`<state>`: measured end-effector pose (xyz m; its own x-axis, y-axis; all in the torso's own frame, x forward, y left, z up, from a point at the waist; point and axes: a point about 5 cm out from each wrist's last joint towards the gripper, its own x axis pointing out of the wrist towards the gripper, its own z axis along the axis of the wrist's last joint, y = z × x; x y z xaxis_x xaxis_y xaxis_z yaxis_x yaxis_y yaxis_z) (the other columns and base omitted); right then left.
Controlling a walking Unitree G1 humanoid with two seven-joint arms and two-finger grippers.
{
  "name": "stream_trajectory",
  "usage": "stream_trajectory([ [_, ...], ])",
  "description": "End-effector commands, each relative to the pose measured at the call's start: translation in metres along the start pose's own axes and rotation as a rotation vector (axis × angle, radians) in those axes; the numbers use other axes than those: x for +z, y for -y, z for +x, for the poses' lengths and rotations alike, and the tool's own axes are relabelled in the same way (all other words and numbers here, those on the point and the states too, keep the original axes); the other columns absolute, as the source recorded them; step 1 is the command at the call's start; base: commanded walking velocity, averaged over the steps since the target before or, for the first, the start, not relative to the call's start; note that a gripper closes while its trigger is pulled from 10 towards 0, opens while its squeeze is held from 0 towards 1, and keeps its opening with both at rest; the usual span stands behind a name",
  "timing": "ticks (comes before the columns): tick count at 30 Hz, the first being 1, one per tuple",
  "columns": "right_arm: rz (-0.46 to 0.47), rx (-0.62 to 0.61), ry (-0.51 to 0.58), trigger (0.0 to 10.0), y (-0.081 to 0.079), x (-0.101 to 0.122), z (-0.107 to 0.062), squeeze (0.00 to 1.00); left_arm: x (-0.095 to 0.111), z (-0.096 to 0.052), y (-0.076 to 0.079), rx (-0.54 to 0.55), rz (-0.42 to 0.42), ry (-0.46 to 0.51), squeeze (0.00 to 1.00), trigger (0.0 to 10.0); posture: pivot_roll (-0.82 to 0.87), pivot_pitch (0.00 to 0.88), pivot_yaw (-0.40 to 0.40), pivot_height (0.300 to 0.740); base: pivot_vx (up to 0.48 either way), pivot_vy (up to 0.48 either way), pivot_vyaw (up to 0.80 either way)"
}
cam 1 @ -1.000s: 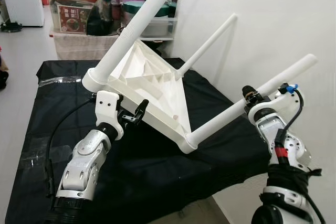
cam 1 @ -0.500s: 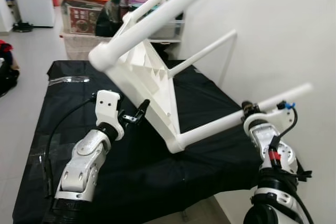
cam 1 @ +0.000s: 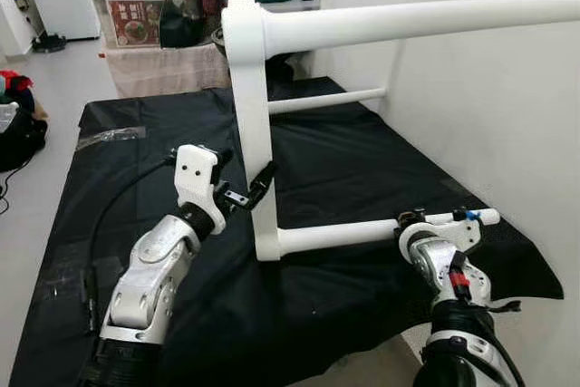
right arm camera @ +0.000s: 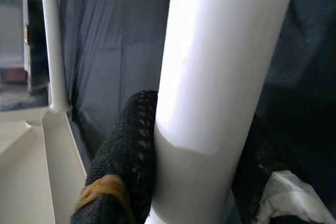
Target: Building children table
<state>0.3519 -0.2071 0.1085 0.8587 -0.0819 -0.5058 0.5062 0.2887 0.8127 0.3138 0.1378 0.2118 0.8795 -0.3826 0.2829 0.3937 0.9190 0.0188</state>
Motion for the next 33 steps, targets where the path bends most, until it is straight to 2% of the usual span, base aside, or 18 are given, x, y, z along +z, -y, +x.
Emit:
stream_trajectory([
  [1,-0.232,-0.228,-0.204,10.0,0.044,-0.042,0.003,0.00,-0.004,-0.001,-0.019,0.123,0.021,-0.036,0.00,10.0,0.14,0.000,-0.087,0.740,0.000,0.000,0.00],
  [2,-0.271,-0.223,-0.221,10.0,0.043,-0.044,0.003,0.00,-0.004,-0.001,-0.019,0.122,0.020,-0.037,0.00,10.0,0.14,0.000,-0.087,0.740,0.000,0.000,0.00],
  [3,-0.374,-0.118,-0.231,10.0,0.029,-0.044,0.001,0.11,-0.006,-0.001,-0.016,0.113,0.016,-0.042,0.00,10.0,0.13,0.000,-0.080,0.740,0.000,0.000,0.00],
  [5,-0.374,-0.118,-0.231,10.0,0.029,-0.044,0.001,0.11,-0.006,-0.001,-0.016,0.113,0.016,-0.042,0.00,10.0,0.13,0.000,-0.080,0.740,0.000,0.000,0.00],
  [6,-0.445,-0.042,-0.242,10.0,0.019,-0.045,-0.002,0.11,-0.007,-0.001,-0.015,0.107,0.014,-0.046,0.00,10.0,0.13,0.000,-0.080,0.740,0.000,0.000,0.00],
  [7,-0.445,-0.042,-0.242,10.0,0.019,-0.045,-0.002,0.11,-0.007,-0.001,-0.015,0.107,0.014,-0.046,0.00,10.0,0.13,0.000,-0.080,0.740,0.000,0.000,0.00],
  [8,-0.512,0.009,-0.219,10.0,0.012,-0.041,-0.005,1.00,-0.007,-0.001,-0.013,0.101,0.012,-0.049,0.00,10.0,0.12,0.000,-0.077,0.740,0.000,0.000,0.00],
  [12,-0.578,0.054,-0.183,10.0,0.008,-0.026,-0.012,1.00,-0.008,-0.001,-0.012,0.095,0.009,-0.050,0.00,10.0,0.12,0.000,-0.078,0.740,0.000,0.000,0.00],
  [15,-0.578,0.054,-0.183,10.0,0.008,-0.026,-0.012,1.00,-0.008,-0.001,-0.012,0.095,0.009,-0.050,0.00,10.0,0.12,0.000,-0.078,0.740,0.000,0.000,0.00],
  [17,-0.587,0.060,-0.173,10.0,0.010,-0.018,-0.015,1.00,-0.008,0.000,-0.012,0.094,0.008,-0.050,0.00,10.0,0.11,0.000,-0.075,0.740,0.000,0.000,0.00],
  [18,-0.544,0.010,-0.136,10.0,0.022,0.003,-0.020,1.00,-0.010,-0.001,-0.011,0.090,0.002,-0.053,0.00,10.0,0.11,0.000,-0.071,0.740,0.000,0.000,0.00],
  [20,-0.544,0.010,-0.136,10.0,0.022,0.003,-0.020,1.00,-0.010,-0.001,-0.011,0.090,0.002,-0.053,0.00,10.0,0.11,0.000,-0.071,0.740,0.000,0.000,0.00],
  [23,-0.520,-0.023,-0.102,10.0,0.030,0.017,-0.025,1.00,-0.011,-0.001,-0.010,0.088,0.000,-0.054,0.00,10.0,0.10,0.000,-0.070,0.740,0.000,0.000,0.00],
  [24,-0.534,-0.030,-0.083,10.0,0.035,0.029,-0.033,1.00,-0.010,0.000,-0.011,0.089,0.000,-0.054,0.00,10.0,0.10,0.000,-0.069,0.740,0.000,0.000,0.00],
  [27,-0.538,-0.031,-0.083,10.0,0.038,0.034,-0.037,1.00,-0.010,0.000,-0.011,0.089,0.000,-0.055,0.00,10.0,0.10,0.000,-0.067,0.740,0.000,0.000,0.00],
  [30,-0.457,-0.015,-0.085,10.0,0.046,0.046,-0.050,1.00,-0.012,0.000,-0.011,0.089,-0.002,-0.058,0.00,10.0,0.08,0.000,-0.063,0.740,0.000,0.000,0.00],
  [32,-0.353,0.082,-0.041,10.0,0.042,0.055,-0.062,1.00,-0.013,0.001,-0.009,0.089,-0.005,-0.060,0.00,10.0,0.08,0.000,-0.062,0.740,0.000,0.000,0.00],
  [33,-0.281,0.189,0.009,10.0,0.030,0.058,-0.070,1.00,-0.014,0.001,-0.009,0.087,-0.008,-0.061,0.00,10.0,0.07,0.000,-0.058,0.740,0.000,0.000,0.00],
])
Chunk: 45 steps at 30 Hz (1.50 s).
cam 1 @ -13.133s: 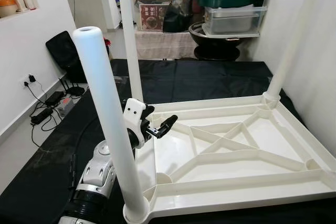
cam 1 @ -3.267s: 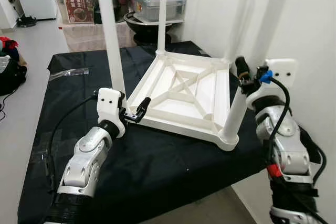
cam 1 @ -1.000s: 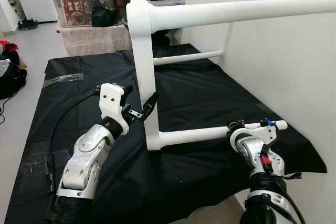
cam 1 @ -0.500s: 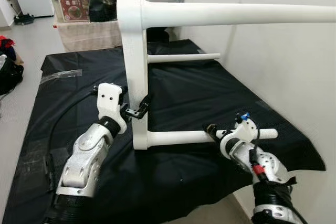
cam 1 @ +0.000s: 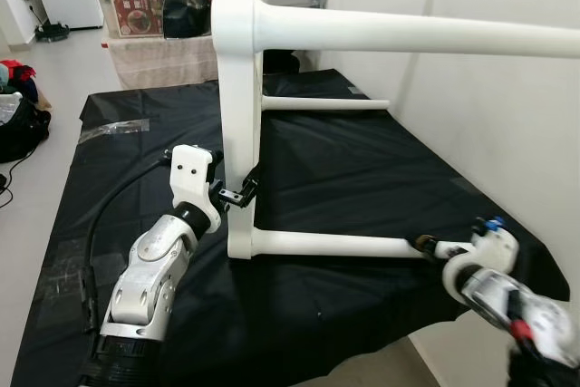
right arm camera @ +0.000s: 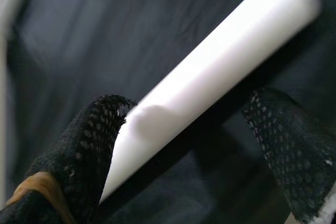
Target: Building children table
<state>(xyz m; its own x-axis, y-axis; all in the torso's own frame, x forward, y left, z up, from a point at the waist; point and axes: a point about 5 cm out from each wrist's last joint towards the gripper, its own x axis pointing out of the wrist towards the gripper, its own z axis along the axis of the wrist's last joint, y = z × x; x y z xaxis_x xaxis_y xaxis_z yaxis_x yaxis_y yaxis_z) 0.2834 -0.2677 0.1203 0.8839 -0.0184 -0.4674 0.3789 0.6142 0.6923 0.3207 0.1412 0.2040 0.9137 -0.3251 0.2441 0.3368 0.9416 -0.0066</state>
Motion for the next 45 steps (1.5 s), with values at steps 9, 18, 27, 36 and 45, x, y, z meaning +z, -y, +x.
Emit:
stream_trajectory([
  [9,0.285,0.354,0.252,10.0,-0.040,0.012,-0.044,1.00,-0.006,-0.001,-0.002,0.016,-0.003,-0.025,0.00,10.0,0.06,0.000,-0.060,0.740,0.000,0.000,0.00],
  [18,-0.062,0.150,0.399,10.0,-0.020,0.044,-0.064,1.00,-0.008,-0.002,-0.003,0.019,-0.006,-0.028,0.00,10.0,0.05,0.000,-0.055,0.740,0.000,0.000,0.00],
  [27,-1.110,-0.089,0.769,10.0,-0.075,0.071,-0.072,0.00,-0.009,0.001,0.000,0.014,0.002,-0.025,0.00,10.0,0.06,0.000,-0.066,0.740,0.000,0.000,0.00],
  [36,-1.639,-0.168,0.950,10.0,-0.090,0.066,-0.064,0.00,-0.010,-0.003,-0.002,0.028,0.008,-0.031,0.00,10.0,0.07,0.000,-0.077,0.740,0.000,0.000,0.00],
  [45,-1.639,-0.468,1.256,10.0,-0.094,0.121,-0.095,0.00,-0.013,-0.003,0.000,0.030,0.010,-0.038,0.00,10.0,0.07,0.000,-0.076,0.740,0.000,0.000,0.00],
])
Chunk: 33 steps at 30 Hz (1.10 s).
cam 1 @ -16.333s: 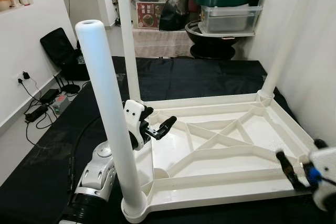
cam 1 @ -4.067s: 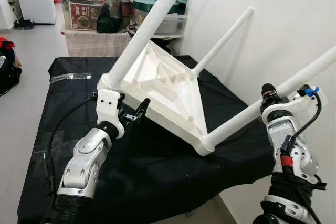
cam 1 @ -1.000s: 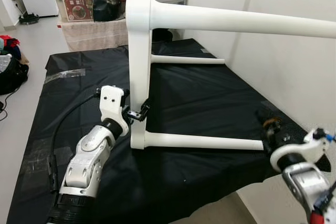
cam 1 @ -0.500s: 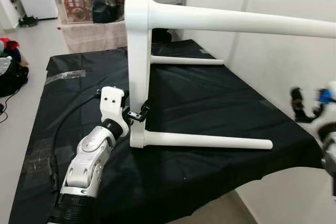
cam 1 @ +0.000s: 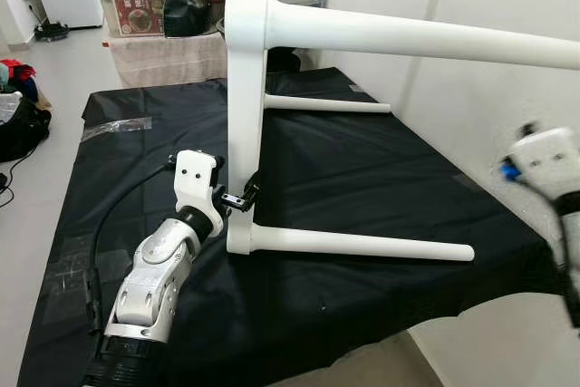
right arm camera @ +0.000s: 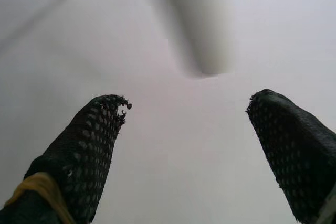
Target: Building children table
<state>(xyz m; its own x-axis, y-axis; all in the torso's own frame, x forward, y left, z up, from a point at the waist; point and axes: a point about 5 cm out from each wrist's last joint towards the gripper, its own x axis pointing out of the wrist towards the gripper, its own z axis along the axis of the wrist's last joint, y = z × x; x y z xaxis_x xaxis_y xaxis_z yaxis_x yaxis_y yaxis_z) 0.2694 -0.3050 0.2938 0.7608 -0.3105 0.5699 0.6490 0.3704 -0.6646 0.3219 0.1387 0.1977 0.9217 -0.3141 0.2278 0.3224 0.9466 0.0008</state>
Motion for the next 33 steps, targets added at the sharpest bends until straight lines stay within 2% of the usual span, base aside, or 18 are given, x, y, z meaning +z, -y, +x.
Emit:
stream_trajectory([
  [1,-0.012,-0.017,0.038,10.0,0.002,0.004,0.000,0.00,-0.007,-0.003,-0.001,0.012,-0.002,-0.024,0.00,10.0,0.06,0.000,-0.072,0.740,0.000,0.000,0.00],
  [5,-0.034,-0.007,0.078,10.0,0.001,0.005,-0.002,0.00,-0.009,-0.001,-0.001,0.001,0.001,-0.033,0.00,10.0,0.06,0.000,-0.066,0.740,0.000,0.000,0.00],
  [12,-0.053,-0.007,0.113,10.0,0.004,0.006,0.005,0.00,-0.010,0.000,-0.001,-0.005,0.008,-0.040,0.00,10.0,0.06,0.000,-0.065,0.740,0.000,0.000,0.00],
  [14,-0.054,0.033,0.190,10.0,0.005,0.015,0.015,0.00,-0.015,0.002,0.002,-0.017,0.011,-0.057,0.00,10.0,0.05,0.000,-0.064,0.740,0.000,0.000,0.00],
  [16,-0.051,0.039,0.203,10.0,0.005,0.017,0.017,0.00,-0.016,0.002,0.003,-0.018,0.013,-0.060,0.00,10.0,0.05,0.000,-0.065,0.740,0.000,0.000,0.00],
  [17,-0.046,0.070,0.237,10.0,0.003,0.022,0.024,0.00,-0.018,0.003,0.004,-0.018,0.016,-0.067,0.00,10.0,0.05,0.000,-0.069,0.740,0.000,0.000,0.00],
  [19,-0.046,0.070,0.237,10.0,0.003,0.022,0.024,0.00,-0.018,0.003,0.004,-0.018,0.016,-0.067,0.00,10.0,0.05,0.000,-0.069,0.740,0.000,0.000,0.00],
  [20,-0.038,0.108,0.247,10.0,-0.001,0.024,0.028,0.00,-0.019,0.003,0.004,-0.019,0.017,-0.069,0.00,10.0,0.05,0.000,-0.073,0.740,0.000,0.000,0.00],
  [27,-0.027,0.166,0.258,10.0,-0.009,0.026,0.036,0.00,-0.021,0.005,0.003,-0.018,0.024,-0.075,0.00,10.0,0.05,0.000,-0.076,0.740,0.000,0.000,0.00],
  [30,-0.036,0.247,0.243,10.0,-0.020,0.021,0.044,0.00,-0.021,0.006,0.002,-0.013,0.031,-0.078,0.00,10.0,0.06,0.000,-0.083,0.740,0.000,0.000,0.00],
  [33,-0.040,0.268,0.233,10.0,-0.022,0.019,0.048,0.00,-0.022,0.005,0.001,-0.009,0.032,-0.078,0.00,10.0,0.06,0.000,-0.083,0.740,0.000,0.000,0.00],
])
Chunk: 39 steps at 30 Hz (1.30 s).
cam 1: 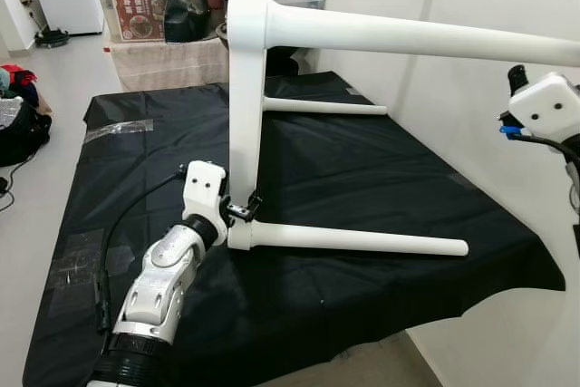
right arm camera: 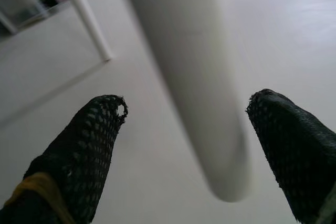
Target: Building children table
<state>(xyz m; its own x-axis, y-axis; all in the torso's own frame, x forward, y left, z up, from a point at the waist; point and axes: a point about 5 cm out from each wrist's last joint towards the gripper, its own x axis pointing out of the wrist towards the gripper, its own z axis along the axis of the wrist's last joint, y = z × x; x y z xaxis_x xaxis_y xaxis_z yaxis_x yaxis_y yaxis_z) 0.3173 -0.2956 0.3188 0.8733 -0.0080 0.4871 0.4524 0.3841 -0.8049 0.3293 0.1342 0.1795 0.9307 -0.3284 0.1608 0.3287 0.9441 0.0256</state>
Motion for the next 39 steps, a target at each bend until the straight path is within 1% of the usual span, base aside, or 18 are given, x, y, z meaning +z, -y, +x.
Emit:
stream_trajectory([
  [1,-0.008,0.034,-0.007,10.0,-0.004,-0.002,0.003,0.00,-0.002,0.001,-0.001,0.004,0.009,-0.011,0.00,10.0,0.06,0.000,-0.083,0.740,0.000,0.000,0.00],
  [2,-0.007,0.037,-0.012,10.0,-0.004,-0.003,0.004,0.00,-0.003,0.000,-0.001,0.005,0.009,-0.011,0.00,10.0,0.06,0.000,-0.083,0.740,0.000,0.000,0.00],
  [3,-0.002,0.045,-0.033,4.7,-0.002,-0.006,0.007,0.00,-0.003,0.000,-0.001,0.006,0.010,-0.011,0.00,10.0,0.06,0.000,-0.087,0.740,0.000,0.000,0.00],
  [4,0.001,0.050,-0.046,4.7,-0.002,-0.009,0.009,0.00,-0.003,0.000,-0.001,0.007,0.010,-0.010,0.00,10.0,0.06,0.000,-0.088,0.740,0.000,0.000,0.00],
  [5,0.002,0.051,-0.067,0.0,0.000,-0.012,0.012,0.00,-0.003,0.001,-0.001,0.008,0.010,-0.010,0.00,10.0,0.06,0.000,-0.088,0.740,0.000,0.000,0.00],
  [11,0.005,0.048,-0.097,0.0,0.004,-0.018,0.016,0.00,-0.003,0.000,-0.001,0.009,0.009,-0.008,0.00,10.0,0.06,0.000,-0.092,0.740,0.000,0.000,0.00],
  [14,0.035,0.036,-0.104,0.0,0.005,-0.018,0.017,0.00,-0.003,-0.003,0.002,-0.026,0.017,-0.008,0.00,10.0,0.06,0.000,-0.094,0.740,0.000,0.000,0.00],
  [20,0.077,0.013,-0.085,0.0,0.008,-0.013,0.021,0.00,-0.008,-0.004,0.001,-0.015,0.027,-0.029,0.00,10.0,0.06,0.000,-0.089,0.740,0.000,0.000,0.00],
  [24,0.095,-0.006,-0.068,0.0,0.012,-0.011,0.024,0.00,-0.010,-0.003,-0.001,-0.002,0.031,-0.037,0.00,10.0,0.06,0.000,-0.088,0.740,0.000,0.000,0.00],
  [25,0.112,-0.022,-0.062,0.0,0.015,-0.010,0.026,0.00,-0.011,-0.003,-0.004,0.006,0.035,-0.043,0.00,10.0,0.06,0.000,-0.086,0.740,0.000,0.000,0.00],
  [29,0.124,-0.032,-0.051,0.0,0.017,-0.007,0.027,0.00,-0.014,-0.002,-0.006,0.013,0.041,-0.055,0.00,10.0,0.06,0.000,-0.084,0.740,0.000,0.000,0.00],
  [32,0.188,-0.059,-0.033,0.0,0.020,0.000,0.029,0.00,-0.021,-0.001,-0.011,0.029,0.065,-0.094,0.00,10.0,0.06,0.000,-0.079,0.740,0.000,0.000,0.00],
  [36,0.204,-0.070,-0.027,0.0,0.021,0.002,0.030,0.00,-0.024,0.000,-0.014,0.047,0.075,-0.110,0.00,10.0,0.06,0.000,-0.079,0.740,0.000,0.000,0.00],
  [39,0.279,-0.080,-0.048,0.0,0.019,0.001,0.029,0.00,-0.028,0.001,-0.024,0.106,0.081,-0.130,0.00,10.0,0.06,0.000,-0.080,0.740,0.000,0.000,0.00],
])
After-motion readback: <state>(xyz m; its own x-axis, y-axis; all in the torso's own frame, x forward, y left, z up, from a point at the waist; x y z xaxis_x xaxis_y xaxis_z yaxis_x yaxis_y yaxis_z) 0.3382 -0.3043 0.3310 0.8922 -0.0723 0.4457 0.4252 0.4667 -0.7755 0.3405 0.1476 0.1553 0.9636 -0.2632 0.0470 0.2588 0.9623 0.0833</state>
